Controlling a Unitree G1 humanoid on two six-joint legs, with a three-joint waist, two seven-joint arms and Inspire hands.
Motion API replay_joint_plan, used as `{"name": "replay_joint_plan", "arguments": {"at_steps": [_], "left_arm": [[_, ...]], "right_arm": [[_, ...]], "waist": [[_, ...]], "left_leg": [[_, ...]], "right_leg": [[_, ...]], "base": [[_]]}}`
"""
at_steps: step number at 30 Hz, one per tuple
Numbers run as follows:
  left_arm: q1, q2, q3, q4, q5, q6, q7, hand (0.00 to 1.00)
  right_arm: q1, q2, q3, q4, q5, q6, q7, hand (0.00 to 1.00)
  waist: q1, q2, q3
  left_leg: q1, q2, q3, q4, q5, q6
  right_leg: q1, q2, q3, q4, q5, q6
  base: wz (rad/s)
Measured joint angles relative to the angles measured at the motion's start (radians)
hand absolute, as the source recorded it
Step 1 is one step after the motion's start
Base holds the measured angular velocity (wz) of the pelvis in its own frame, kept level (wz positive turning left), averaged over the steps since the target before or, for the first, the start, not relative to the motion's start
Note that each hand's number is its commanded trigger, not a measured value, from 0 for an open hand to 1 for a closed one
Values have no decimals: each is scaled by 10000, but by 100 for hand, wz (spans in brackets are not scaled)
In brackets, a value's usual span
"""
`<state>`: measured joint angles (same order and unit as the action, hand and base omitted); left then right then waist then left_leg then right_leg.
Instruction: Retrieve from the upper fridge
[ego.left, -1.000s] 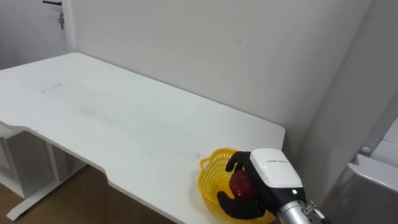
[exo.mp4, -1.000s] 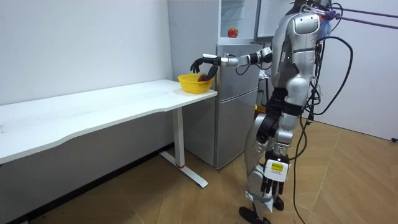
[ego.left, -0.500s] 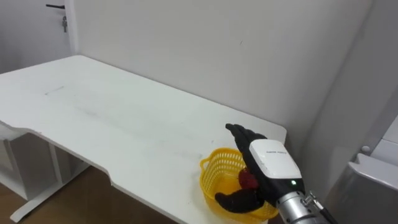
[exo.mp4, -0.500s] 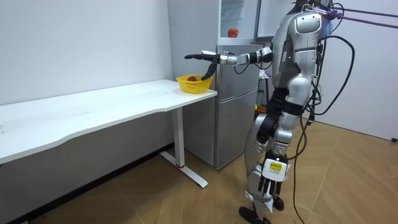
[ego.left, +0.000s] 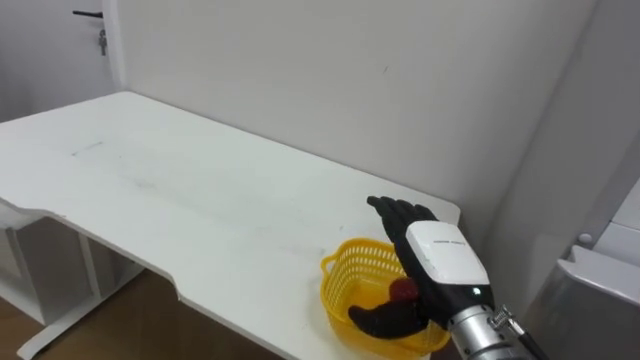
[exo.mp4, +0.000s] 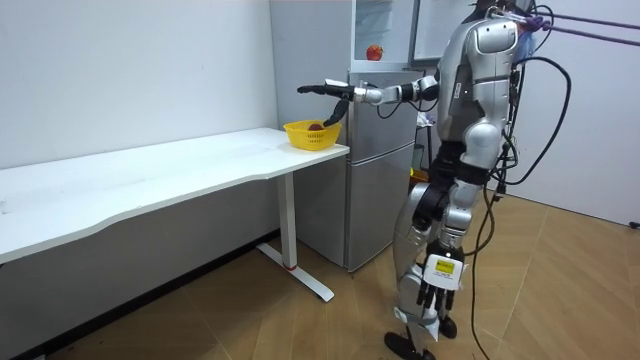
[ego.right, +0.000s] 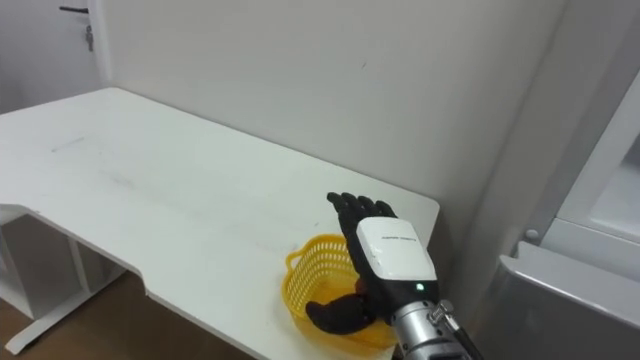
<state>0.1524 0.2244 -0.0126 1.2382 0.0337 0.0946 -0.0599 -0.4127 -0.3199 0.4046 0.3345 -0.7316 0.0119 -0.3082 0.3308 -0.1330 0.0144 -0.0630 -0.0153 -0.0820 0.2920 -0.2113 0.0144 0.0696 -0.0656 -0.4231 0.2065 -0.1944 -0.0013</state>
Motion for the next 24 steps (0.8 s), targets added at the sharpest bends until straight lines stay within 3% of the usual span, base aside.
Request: {"name": "replay_joint_plan", "arguments": {"at_steps": [8, 13, 17, 20, 22, 24], "left_arm": [[290, -49, -64, 34, -17, 4, 5, 0], [316, -100, -90, 236, 4, 2, 79, 0], [225, -107, -108, 205, -1, 7, 125, 0], [162, -123, -278, 76, -16, 0, 219, 0], [145, -140, -311, 75, 3, 1, 337, 0], [157, -157, -309, 82, -1, 0, 404, 0]], "right_arm": [[0, 24, -777, -231, 1141, -348, -431, 0], [127, 28, -1033, -1708, 1276, -478, -1124, 0], [173, 29, -1062, -2425, 1344, -602, -1419, 0], [270, 40, -1176, -3115, 1395, -673, -1638, 0], [491, 228, -1394, -3792, 1395, -741, -1905, 0], [619, 365, -1537, -3984, 1394, -910, -2092, 0]], "waist": [[-253, 331, -56], [-561, 531, -10], [-737, 537, -29], [-1038, 574, -69], [-1260, 679, -150], [-1371, 782, -178]], "left_leg": [[82, 6, 105, -10, 12, 15], [231, 19, 330, -202, 89, 34], [319, 24, 531, -239, 89, 34], [365, 34, 568, -250, 87, 38], [401, 40, 609, -268, 81, 48], [580, 48, 715, -386, 86, 51]], "right_leg": [[15, -26, 124, 147, -6, 10], [-14, -30, 396, 146, -7, 8], [-19, 15, 627, 141, -5, 4], [-18, 6, 679, 137, -5, 5], [-15, 6, 743, 140, 1, 11], [24, 8, 877, 160, 7, 16]], "base": [[-1], [-13], [-13], [-5], [-8], [-19]]}}
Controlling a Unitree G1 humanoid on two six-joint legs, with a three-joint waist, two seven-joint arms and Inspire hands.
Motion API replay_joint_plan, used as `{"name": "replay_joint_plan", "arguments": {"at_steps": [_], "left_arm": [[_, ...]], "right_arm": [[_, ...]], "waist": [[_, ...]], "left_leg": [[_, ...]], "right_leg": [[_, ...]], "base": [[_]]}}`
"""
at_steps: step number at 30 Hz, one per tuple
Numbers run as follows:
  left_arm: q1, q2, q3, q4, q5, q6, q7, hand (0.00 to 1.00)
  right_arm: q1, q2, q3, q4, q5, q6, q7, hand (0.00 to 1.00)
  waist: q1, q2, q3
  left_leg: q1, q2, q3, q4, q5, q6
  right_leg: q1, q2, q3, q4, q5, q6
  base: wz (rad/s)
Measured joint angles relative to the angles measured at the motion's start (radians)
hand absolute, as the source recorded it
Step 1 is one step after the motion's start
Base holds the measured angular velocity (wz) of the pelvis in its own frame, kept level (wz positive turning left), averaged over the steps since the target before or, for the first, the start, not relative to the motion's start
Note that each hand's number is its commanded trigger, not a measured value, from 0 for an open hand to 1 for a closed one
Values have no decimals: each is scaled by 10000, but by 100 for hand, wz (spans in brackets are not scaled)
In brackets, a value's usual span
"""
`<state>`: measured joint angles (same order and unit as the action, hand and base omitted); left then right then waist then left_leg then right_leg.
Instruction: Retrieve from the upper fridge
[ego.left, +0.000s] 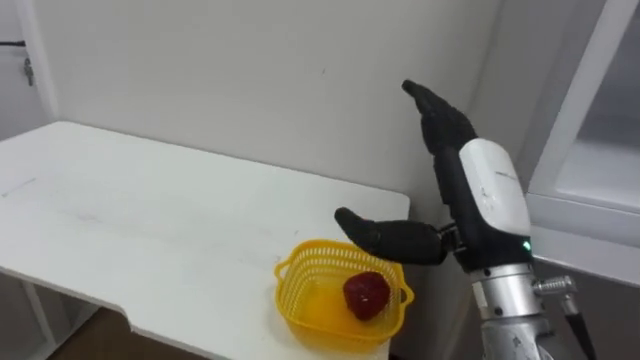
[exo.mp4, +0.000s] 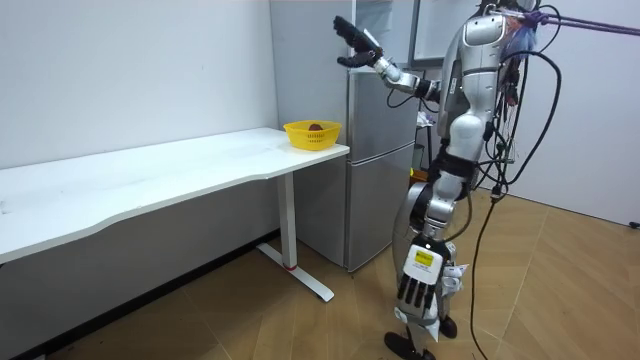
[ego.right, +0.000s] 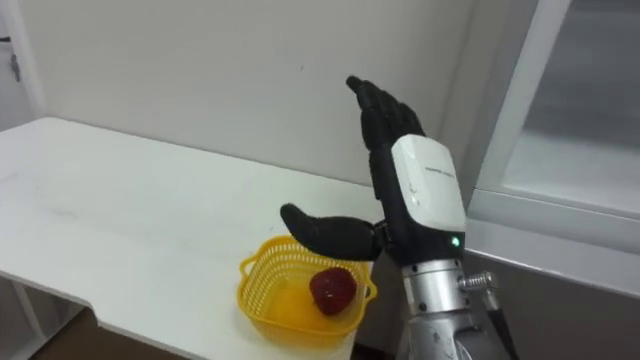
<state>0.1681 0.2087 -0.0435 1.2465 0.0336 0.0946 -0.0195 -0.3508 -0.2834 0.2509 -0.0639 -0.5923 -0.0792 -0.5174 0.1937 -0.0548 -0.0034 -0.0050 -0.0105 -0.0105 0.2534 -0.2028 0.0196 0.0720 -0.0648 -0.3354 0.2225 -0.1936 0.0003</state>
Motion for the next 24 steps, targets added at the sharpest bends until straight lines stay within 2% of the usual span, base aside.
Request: {"name": "replay_joint_plan", "arguments": {"at_steps": [2, 3, 5, 9, 13, 17, 20, 23, 24], "left_arm": [[6, -12, 3, 10, -1, -9, 117, 0], [-2, -17, 3, 32, -13, -20, 125, 0], [-9, -49, 1, 44, -17, -60, 119, 0], [-12, -141, -2, 110, -58, -95, 130, 0], [-11, -306, -7, 143, -77, -121, 182, 0], [-14, -326, 2, 204, -83, -128, 207, 0], [-65, -325, 3, 209, -80, -142, 295, 0], [-39, -318, 159, 208, -79, -144, 284, 0], [-9, -310, 273, 203, -79, -148, 284, 0]], "right_arm": [[177, 93, -201, -30, 4, -161, -80, 0], [323, 100, -374, -77, 6, -193, -84, 0], [429, 99, -503, -298, 37, -304, -112, 0], [896, 96, -871, -1113, 376, -334, -399, 0], [1320, 76, -1317, -1719, 416, -340, -705, 0], [1624, 44, -1739, -1951, 501, -361, -844, 0], [1776, 36, -2264, -1952, 478, -387, -933, 0], [1778, 27, -2869, -1961, 462, -430, -1376, 0], [1778, 27, -3132, -1960, 456, -430, -1593, 0]], "waist": [[-153, 98, -1], [-265, 149, -27], [-290, 226, -35], [-640, 229, -50], [-967, 174, -46], [-1074, 122, -20], [-1274, 7, 39], [-1402, -94, 10], [-1400, -144, -22]], "left_leg": [[116, -3, 56, -43, -1, 1], [194, 5, 81, -113, -1, 1], [345, 59, 239, -204, -1, -2], [365, 125, 375, -211, -9, -15], [399, 137, 437, -222, -12, -20], [525, 132, 637, -305, -19, -35], [498, 131, 666, -304, -20, -38], [508, 133, 688, -328, -21, -38], [520, 134, 693, -329, -20, -40]], "right_leg": [[92, 13, 87, 1, 4, -2], [122, 10, 111, -2, 3, -2], [133, 43, 307, 11, 5, -5], [132, 81, 345, -10, 18, -25], [136, 98, 364, -13, 18, -25], [151, 142, 571, -28, 15, -29], [103, 152, 608, -143, 7, -33], [92, 170, 611, -224, 4, -25], [94, 181, 617, -222, 9, -28]], "base": [[-16], [-13], [-24], [-5], [-3], [-14], [-2], [0], [0]]}}
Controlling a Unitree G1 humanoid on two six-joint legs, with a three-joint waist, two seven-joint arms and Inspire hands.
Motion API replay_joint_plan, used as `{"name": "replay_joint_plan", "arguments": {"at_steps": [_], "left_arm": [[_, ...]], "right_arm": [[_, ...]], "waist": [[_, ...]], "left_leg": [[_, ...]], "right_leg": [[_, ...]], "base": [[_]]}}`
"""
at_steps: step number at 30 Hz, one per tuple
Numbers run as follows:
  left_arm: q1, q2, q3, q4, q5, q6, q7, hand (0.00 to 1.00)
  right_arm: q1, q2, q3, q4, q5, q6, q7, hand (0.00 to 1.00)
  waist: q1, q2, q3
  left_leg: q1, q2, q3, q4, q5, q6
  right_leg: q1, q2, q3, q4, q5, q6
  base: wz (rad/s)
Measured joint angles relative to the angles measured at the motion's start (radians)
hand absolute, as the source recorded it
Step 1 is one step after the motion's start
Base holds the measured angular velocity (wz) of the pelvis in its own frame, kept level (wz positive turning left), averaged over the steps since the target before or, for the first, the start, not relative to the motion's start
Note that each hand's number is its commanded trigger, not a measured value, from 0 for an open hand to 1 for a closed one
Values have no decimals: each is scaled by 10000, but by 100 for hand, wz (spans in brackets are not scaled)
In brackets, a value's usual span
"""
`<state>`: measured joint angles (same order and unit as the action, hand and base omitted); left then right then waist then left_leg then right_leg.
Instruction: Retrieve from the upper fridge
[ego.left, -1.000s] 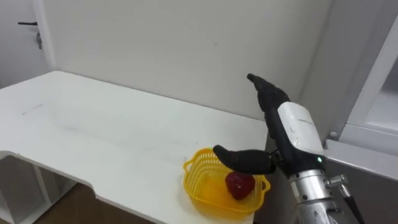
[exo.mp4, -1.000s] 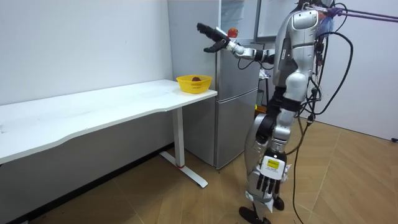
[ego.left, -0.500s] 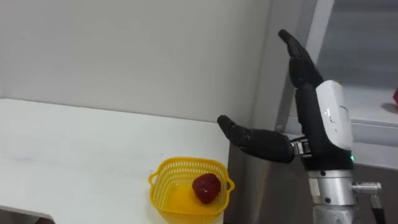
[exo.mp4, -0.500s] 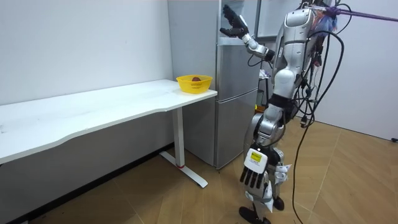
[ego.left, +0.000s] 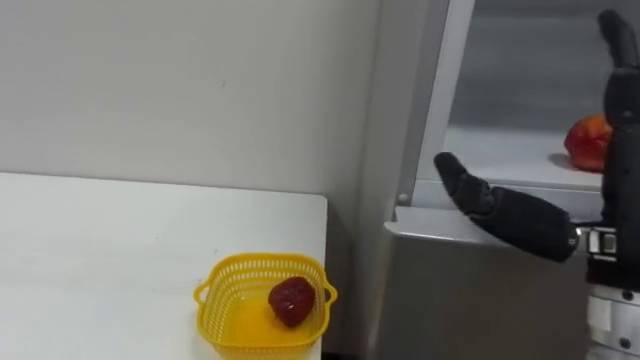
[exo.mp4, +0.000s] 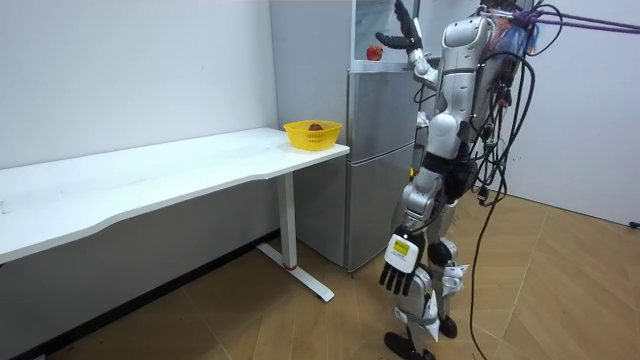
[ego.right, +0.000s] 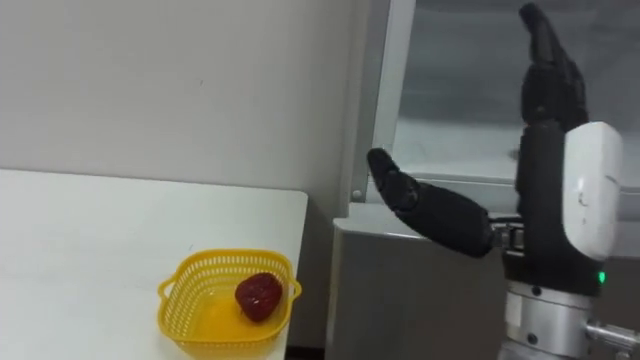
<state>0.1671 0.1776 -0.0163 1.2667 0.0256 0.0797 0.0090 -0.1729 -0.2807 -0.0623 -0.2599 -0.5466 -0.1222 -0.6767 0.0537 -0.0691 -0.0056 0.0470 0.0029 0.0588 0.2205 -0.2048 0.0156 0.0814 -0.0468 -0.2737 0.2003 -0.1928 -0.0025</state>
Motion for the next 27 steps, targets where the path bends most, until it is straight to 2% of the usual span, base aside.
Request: {"name": "replay_joint_plan", "arguments": {"at_steps": [2, 4, 8, 10, 12, 17, 19, 23, 25, 27], "left_arm": [[-11, 7, 142, -4, -2, -4, 3, 0], [-4, 30, 142, 9, -32, -15, 26, 0], [26, 43, 130, -2, -137, -46, 80, 0], [27, 71, 127, -13, -124, -48, 5, 0], [3, 107, 134, -29, -121, -48, -40, 0], [35, 163, 131, -78, -128, -29, -226, 0], [51, 253, 131, -48, -124, -29, -241, 0], [9, 378, 130, 54, -116, -24, -283, 0], [8, 486, 130, 22, -108, 15, -449, 0], [28, 514, 145, 9, -55, 31, -578, 0]], "right_arm": [[0, -52, -355, 24, 49, -43, -264, 0], [-4, -287, -691, 124, 91, -101, -490, 0], [-12, -579, -963, 655, 285, -128, -670, 0], [-13, -706, -1144, 957, 305, -4, -619, 0], [-15, -730, -1335, 970, 321, 175, -620, 0], [-176, -1011, -1577, 971, 326, 431, -620, 0], [-397, -1349, -1551, 1056, 321, 509, -608, 0], [-944, -1833, -1460, 1764, 579, 530, -301, 0], [-1092, -2125, -1431, 2270, 877, 713, 10, 0], [-1176, -2235, -1381, 2632, 909, 854, 217, 0]], "waist": [[-75, -68, -34], [-183, -108, -48], [-221, -143, -8], [-248, -164, 67], [-245, -212, 100], [-239, -340, 63], [-191, -360, 49], [-173, -370, 71], [-172, -401, 79], [-152, -417, 88]], "left_leg": [[15, 6, -8, -5, 0, -1], [22, 6, -35, -7, 1, -2], [28, 16, -35, -6, 0, -2], [-31, 12, -87, -30, -3, -5], [-55, -2, -104, -105, -4, -7], [-112, -28, -63, -14, -1, -3], [-97, -30, -74, -13, -1, -2], [-31, -12, -123, -26, -1, -3], [-25, -3, -203, -47, -4, -7], [-63, -3, -258, -2, -5, -8]], "right_leg": [[0, 7, -14, 5, 12, -10], [23, 1, -38, 19, 13, -12], [34, -1, -33, 29, 16, -13], [10, -10, -64, 50, 18, -16], [-11, -14, -61, 43, 16, -15], [-138, -22, -47, 33, 4, -1], [-71, -20, -44, 43, 6, 0], [48, -19, -101, 37, 6, -1], [91, -26, -228, 36, 6, 0], [85, -32, -266, 50, 6, -1]], "base": [[0], [0], [0], [0], [2], [0], [0], [3], [11], [7]]}}
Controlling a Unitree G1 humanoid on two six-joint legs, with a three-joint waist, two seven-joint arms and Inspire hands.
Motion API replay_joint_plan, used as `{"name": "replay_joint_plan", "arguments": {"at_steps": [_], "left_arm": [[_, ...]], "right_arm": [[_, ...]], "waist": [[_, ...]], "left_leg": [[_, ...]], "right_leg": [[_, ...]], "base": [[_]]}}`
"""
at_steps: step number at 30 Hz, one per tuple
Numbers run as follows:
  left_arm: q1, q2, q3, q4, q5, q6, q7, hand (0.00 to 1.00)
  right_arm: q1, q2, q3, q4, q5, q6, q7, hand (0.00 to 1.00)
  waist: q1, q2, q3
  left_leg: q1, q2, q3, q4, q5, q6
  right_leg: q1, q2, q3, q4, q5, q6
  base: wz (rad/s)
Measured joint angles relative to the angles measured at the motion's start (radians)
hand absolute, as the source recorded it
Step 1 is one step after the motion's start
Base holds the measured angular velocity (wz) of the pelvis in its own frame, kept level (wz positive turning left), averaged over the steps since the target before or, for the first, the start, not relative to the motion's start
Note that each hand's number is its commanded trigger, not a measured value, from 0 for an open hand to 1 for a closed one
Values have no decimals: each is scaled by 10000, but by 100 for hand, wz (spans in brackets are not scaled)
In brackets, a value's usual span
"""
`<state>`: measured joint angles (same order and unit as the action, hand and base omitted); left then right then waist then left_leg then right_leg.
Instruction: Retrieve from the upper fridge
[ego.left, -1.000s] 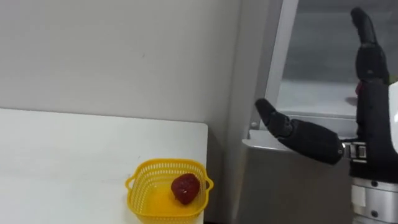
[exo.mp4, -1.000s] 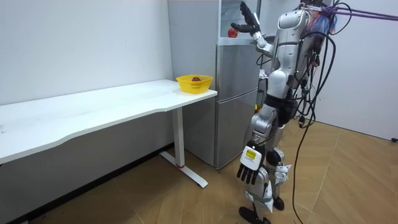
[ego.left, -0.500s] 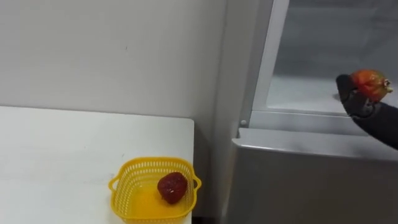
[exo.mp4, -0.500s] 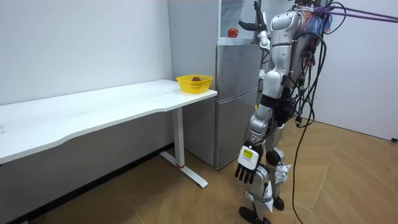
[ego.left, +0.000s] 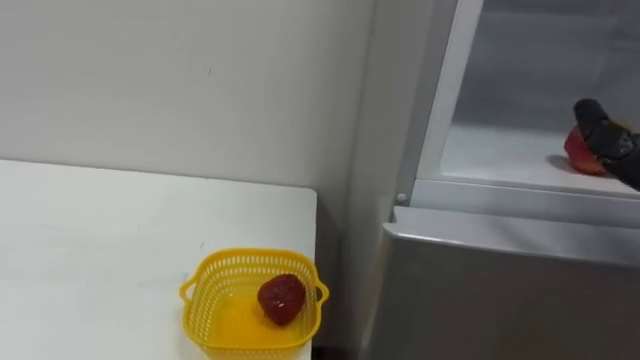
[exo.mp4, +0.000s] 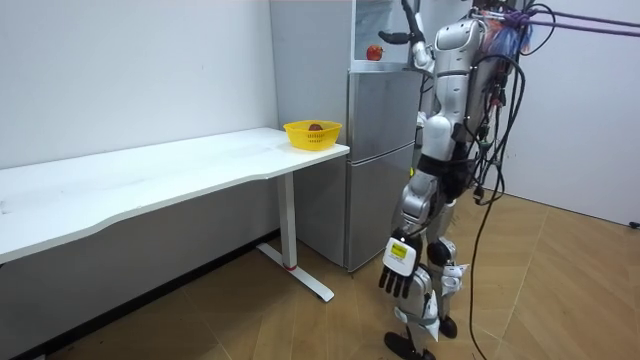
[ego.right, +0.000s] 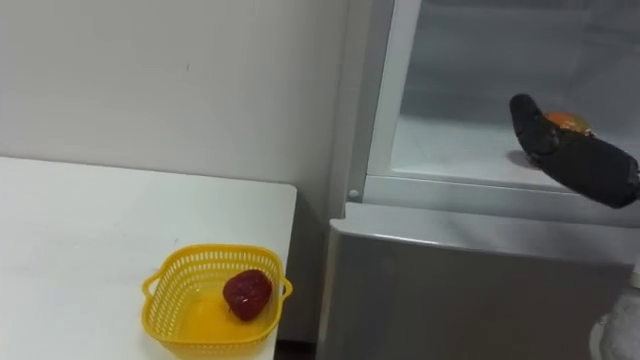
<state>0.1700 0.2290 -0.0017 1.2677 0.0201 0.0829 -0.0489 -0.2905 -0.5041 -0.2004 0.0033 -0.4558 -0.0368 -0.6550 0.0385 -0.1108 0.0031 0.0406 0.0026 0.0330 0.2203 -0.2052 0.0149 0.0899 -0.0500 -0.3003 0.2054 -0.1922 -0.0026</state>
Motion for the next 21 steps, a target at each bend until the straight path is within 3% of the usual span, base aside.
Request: {"name": "replay_joint_plan", "arguments": {"at_steps": [3, 6, 10, 15, 21], "left_arm": [[38, 6, 66, -42, 163, 11, -131, 0], [154, 53, 357, -205, 149, 14, -209, 0], [232, 204, 369, -239, 152, 37, -208, 0], [430, 273, 383, -442, 142, 27, -199, 0], [623, 323, 404, -738, 120, 28, -202, 0]], "right_arm": [[-291, -17, 14, 672, 130, 163, 287, 0], [-551, -316, 36, 1424, 922, 305, 652, 0], [-781, -841, 239, 2288, 1244, 607, 917, 0], [-1050, -922, 289, 2592, 1364, 599, 951, 0], [-1387, -1679, 762, 3140, 1407, 621, 1056, 0]], "waist": [[-15, -65, 17], [71, -223, 28], [185, -448, -76], [206, -461, -67], [203, -400, -59]], "left_leg": [[-124, -29, -62, 27, 0, 0], [-145, -37, -64, 39, 8, -6], [-205, -54, -118, 139, 8, -5], [-189, -59, -216, 160, 6, -4], [-295, -22, -382, 158, 8, -8]], "right_leg": [[-81, -5, -17, 29, -2, -2], [-106, -6, -5, 50, -5, -6], [-85, -6, -55, 1, -4, -6], [-38, -18, -144, -5, -1, -4], [-41, -34, -323, -4, 2, -4]], "base": [[4], [0], [5], [5], [7]]}}
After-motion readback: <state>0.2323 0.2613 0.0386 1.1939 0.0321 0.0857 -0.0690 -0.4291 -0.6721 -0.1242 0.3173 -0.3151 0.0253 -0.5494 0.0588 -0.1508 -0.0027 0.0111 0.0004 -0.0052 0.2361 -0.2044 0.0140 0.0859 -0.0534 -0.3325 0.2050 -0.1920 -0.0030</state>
